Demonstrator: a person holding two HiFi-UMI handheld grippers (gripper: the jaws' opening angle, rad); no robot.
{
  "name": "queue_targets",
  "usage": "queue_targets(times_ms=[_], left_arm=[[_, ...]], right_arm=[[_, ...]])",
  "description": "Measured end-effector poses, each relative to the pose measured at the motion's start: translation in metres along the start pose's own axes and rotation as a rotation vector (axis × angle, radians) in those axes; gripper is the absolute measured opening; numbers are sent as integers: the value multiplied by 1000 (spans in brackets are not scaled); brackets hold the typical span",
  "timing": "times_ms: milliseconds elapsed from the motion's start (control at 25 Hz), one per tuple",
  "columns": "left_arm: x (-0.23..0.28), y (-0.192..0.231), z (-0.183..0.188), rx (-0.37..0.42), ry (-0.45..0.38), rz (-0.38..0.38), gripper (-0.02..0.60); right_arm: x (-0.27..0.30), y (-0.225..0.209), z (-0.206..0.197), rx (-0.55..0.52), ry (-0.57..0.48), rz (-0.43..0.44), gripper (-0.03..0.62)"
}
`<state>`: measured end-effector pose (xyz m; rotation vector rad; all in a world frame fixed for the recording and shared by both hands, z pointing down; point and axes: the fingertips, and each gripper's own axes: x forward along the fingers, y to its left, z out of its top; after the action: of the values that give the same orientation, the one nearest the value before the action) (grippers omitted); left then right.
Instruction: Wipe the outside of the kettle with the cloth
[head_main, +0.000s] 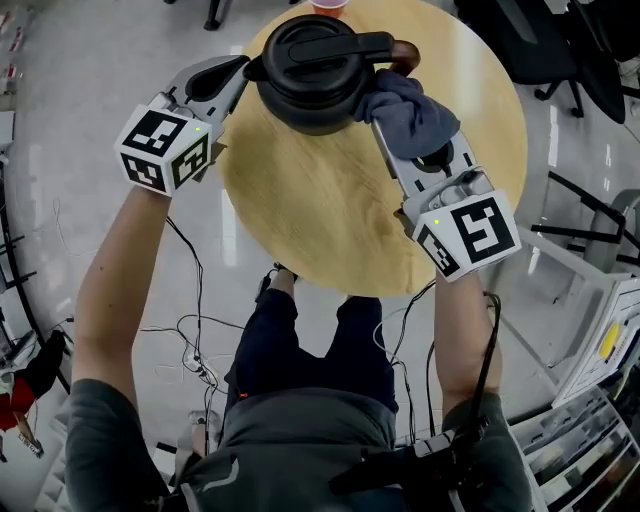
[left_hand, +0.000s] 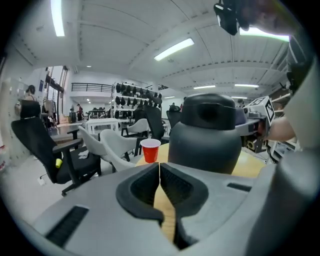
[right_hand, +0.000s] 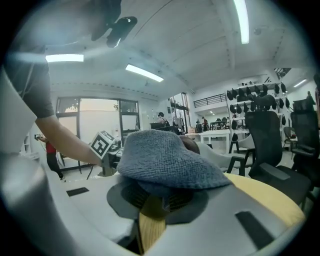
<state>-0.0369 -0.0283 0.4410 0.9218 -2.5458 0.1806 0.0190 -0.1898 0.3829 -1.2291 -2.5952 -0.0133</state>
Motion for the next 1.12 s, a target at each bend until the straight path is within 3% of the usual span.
queue_targets(times_ms=[200, 680, 1120], left_arm=[[12, -10, -2, 95, -28, -45, 8], [15, -14, -25, 81, -17, 21, 6], [8, -24, -33, 104, -14, 28, 6]], right_arm=[[4, -2, -7, 19, -38, 15, 81], [22, -13, -73, 52, 84, -26, 81], [28, -16, -96, 71, 152, -36, 80]])
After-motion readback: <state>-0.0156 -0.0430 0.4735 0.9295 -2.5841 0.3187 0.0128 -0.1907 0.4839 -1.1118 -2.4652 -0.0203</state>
